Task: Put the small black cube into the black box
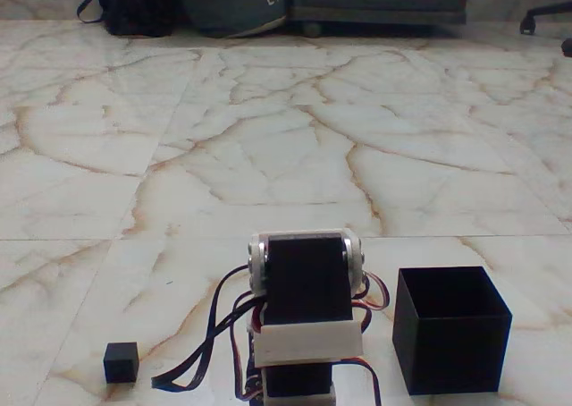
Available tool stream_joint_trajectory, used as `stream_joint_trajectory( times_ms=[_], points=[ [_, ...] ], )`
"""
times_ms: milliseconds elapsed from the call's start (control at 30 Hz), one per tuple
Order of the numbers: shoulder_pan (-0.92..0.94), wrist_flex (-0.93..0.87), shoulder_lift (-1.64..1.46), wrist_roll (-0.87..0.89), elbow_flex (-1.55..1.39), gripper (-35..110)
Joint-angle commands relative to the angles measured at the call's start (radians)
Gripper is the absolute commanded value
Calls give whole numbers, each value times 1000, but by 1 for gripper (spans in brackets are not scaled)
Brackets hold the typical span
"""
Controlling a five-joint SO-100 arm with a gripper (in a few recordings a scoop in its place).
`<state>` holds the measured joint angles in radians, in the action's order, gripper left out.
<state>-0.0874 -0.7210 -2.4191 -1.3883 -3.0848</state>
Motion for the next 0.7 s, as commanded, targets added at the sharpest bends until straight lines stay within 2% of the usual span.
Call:
stream_joint_trajectory(
  times_ms=[0, 200, 267, 400, 500, 667],
  points=[
    [0, 0, 0, 0, 0, 3],
    [0, 0, 2, 0, 0, 3],
    [12, 21, -14, 66, 3, 3],
    [11, 15, -8, -126, 3, 3],
    [12, 14, -9, -120, 3, 2],
    [11, 25, -9, -207, 3, 5]
  ],
)
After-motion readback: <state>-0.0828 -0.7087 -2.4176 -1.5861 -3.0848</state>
